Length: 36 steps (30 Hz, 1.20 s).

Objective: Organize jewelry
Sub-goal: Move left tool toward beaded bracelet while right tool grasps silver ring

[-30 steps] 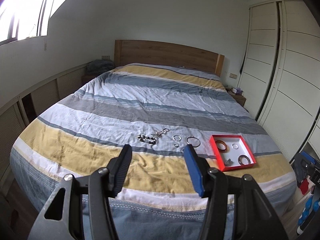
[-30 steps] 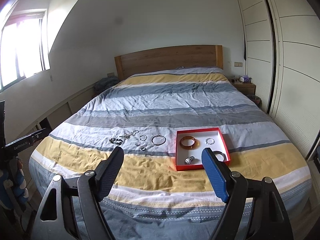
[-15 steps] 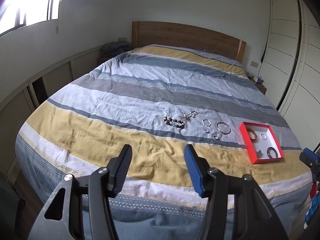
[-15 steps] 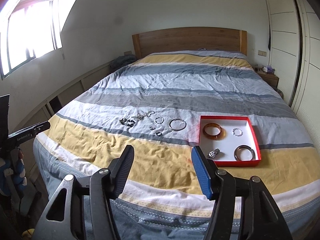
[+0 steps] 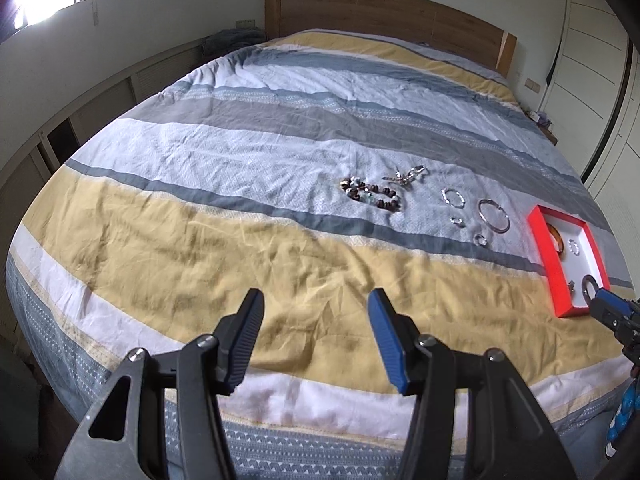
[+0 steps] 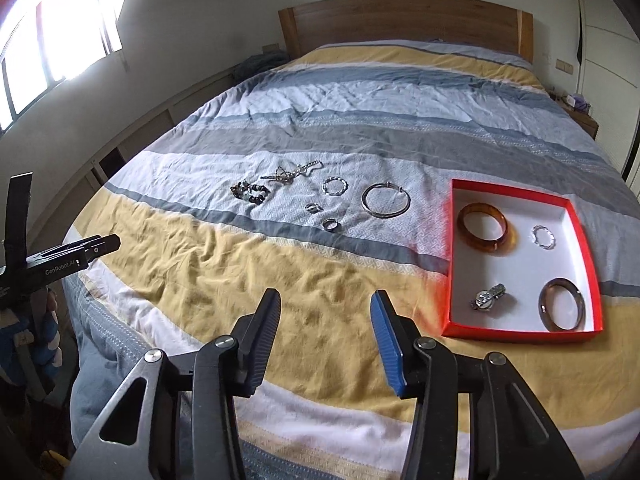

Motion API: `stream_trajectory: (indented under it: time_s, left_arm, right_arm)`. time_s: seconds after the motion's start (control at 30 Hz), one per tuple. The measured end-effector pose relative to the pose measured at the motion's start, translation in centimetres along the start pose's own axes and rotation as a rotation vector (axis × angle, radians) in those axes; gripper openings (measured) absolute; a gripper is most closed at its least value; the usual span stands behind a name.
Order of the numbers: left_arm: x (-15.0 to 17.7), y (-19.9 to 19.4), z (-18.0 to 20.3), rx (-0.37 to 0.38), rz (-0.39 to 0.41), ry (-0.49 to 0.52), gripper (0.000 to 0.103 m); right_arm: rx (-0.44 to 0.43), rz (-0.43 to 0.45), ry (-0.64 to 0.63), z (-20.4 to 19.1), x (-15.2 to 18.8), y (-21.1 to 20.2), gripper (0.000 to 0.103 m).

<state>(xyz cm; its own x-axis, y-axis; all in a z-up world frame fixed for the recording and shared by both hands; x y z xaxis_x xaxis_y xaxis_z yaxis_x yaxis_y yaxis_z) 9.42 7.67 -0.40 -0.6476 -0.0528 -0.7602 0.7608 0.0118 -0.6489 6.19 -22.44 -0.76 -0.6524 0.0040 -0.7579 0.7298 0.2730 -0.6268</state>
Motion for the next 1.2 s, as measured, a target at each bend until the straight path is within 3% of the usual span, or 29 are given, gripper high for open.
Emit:
stream_trajectory:
  time_s: [0.2,0.5,0.9,1.2]
  left_arm:
    - [-1.1,5.0,0.6,-0.008,-0.031,0.023,0.052]
    - [-2.9,11.5,2.5,0.044,-0.052,0.010,0.052]
    - [-4.8,17.0,3.2,0.120,-0.043,-0.103,0.051]
    - [-5.0,21.0,3.6,0.097,-0.061,-0.132,0.051]
  right_arm:
    - [-0.036,-0.042,0.018,0.7,-0.5,6.1,0.043]
    - [-0.072,-0.064,0.050,1.2,-1.7,13.1,0.040]
    - [-0.074,-0.070,0.084,1.8,-1.2,18.2,0.038]
    - [-0.079,-0.060,0.038,1.5,-1.3,20.2,0.034]
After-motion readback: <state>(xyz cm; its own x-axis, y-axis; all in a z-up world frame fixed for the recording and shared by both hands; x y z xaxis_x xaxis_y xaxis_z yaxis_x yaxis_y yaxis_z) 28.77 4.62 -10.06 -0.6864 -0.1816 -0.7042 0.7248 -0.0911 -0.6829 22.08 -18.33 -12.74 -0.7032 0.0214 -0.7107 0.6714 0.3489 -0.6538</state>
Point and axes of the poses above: each gripper's, at about its wrist camera, not at the fingertips, and y roughly the way its jaws point, z to its right, x to its underside, the point moved 7 cm from there along y, roughly the way its jaws point, and after that the axes turned 11 degrees about z, right-handed, at the moved point
